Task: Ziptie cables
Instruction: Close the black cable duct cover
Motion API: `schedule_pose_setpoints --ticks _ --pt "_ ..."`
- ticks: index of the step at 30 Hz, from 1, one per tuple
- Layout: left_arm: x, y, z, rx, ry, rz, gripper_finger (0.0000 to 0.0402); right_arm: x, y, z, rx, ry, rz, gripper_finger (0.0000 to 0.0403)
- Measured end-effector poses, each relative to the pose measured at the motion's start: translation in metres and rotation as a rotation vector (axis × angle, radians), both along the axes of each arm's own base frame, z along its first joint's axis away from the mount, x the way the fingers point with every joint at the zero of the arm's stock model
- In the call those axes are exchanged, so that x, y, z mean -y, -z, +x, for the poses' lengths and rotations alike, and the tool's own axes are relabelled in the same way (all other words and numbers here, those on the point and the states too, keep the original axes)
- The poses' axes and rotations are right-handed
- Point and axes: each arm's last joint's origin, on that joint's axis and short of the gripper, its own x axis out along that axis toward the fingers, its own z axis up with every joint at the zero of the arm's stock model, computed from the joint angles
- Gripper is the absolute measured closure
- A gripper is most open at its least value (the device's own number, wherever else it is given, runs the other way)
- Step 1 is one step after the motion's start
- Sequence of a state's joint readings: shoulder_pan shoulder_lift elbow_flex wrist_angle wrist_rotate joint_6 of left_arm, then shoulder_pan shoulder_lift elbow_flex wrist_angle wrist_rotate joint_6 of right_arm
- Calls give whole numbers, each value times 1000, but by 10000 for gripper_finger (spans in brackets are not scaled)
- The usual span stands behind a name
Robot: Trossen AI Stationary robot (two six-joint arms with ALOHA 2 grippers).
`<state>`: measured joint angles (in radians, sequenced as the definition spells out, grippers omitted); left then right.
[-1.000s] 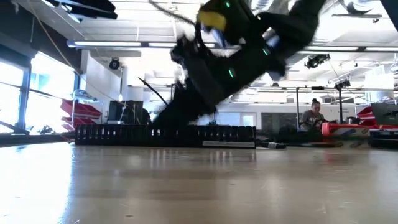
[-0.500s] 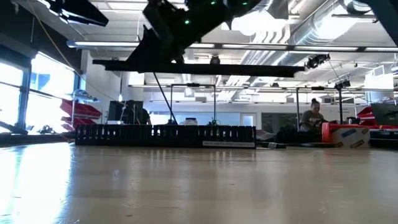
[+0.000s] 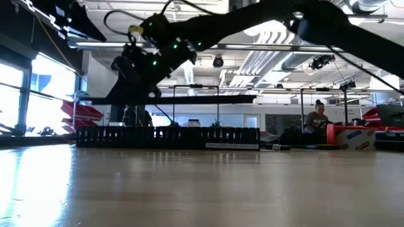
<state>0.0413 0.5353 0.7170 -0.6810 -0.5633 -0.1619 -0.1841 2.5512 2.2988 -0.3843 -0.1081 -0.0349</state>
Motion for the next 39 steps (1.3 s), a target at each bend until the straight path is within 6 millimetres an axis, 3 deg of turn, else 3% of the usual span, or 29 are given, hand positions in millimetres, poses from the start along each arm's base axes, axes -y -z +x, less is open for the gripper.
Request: schedule_pose_setpoints --ticks 6,15,22,39 --pt "-15 13 4 -84 -25 -108 400 8 17 4 -23 1 15 193" --pt "-28 66 11 -111 -118 -260 401 6 22 5 -36 -27 3 193" --pt "-29 76 11 -66 -184 -331 401 -2 38 4 -73 -41 10 193" --pt "-35 116 26 -132 -291 -409 402 -2 48 6 -72 -16 12 193"
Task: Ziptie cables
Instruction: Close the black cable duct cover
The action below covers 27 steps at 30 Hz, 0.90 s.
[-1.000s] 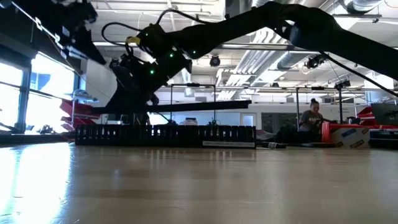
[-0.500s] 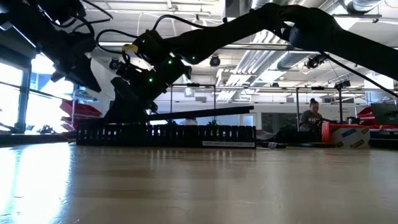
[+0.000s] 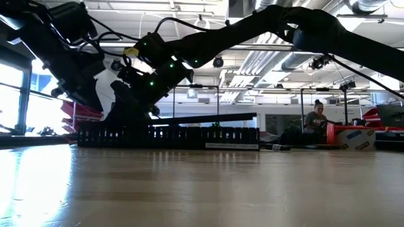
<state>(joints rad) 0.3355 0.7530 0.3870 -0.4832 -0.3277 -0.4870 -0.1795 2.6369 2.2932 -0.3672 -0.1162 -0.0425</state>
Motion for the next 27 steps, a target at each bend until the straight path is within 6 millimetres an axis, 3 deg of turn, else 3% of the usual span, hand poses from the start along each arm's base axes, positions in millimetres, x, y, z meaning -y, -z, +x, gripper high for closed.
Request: schedule_pose_setpoints --ticks 27 --pt "-1 -2 10 52 55 6 401 -7 -4 4 26 17 16 193"
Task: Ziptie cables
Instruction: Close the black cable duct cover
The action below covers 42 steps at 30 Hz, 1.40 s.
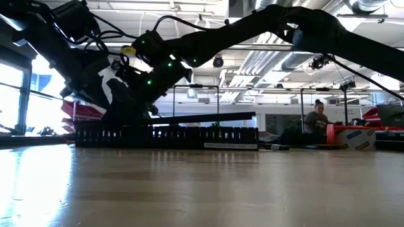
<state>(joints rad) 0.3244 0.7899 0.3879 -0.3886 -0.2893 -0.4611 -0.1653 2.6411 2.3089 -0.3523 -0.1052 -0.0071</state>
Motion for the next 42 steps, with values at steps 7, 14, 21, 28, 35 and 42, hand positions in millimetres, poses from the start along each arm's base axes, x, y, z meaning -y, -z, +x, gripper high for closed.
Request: schedule_pose_setpoints --ticks 7,14,21,28,35,42 --pt "1 0 -1 -1 13 -15 401 0 0 0 -4 23 -19 193" --pt "1 -1 -1 12 19 -11 401 -1 -2 0 -2 17 -16 193" --pt "3 -15 0 51 52 25 401 -8 -13 1 34 11 -45 193" --pt "4 -6 -3 25 34 3 401 -6 -12 0 15 45 -56 193" --pt "5 14 -7 13 11 -24 401 -6 -11 0 7 40 -67 193" --pt "5 21 -8 14 3 -28 401 -6 -10 -1 -1 46 -64 193"
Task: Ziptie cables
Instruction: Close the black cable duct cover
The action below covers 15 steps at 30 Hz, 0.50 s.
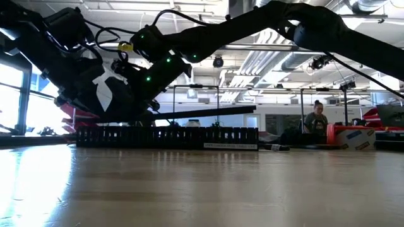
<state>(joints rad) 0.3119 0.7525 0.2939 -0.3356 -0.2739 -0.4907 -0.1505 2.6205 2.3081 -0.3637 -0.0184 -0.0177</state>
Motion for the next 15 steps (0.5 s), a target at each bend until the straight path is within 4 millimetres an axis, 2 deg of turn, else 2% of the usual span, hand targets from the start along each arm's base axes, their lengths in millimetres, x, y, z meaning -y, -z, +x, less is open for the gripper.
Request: schedule_pose_setpoints --ticks 7,15 --pt "0 0 0 -4 5 4 402 0 1 0 -6 10 -5 193" --pt "0 2 -1 -20 11 0 402 2 15 1 -28 17 7 193"
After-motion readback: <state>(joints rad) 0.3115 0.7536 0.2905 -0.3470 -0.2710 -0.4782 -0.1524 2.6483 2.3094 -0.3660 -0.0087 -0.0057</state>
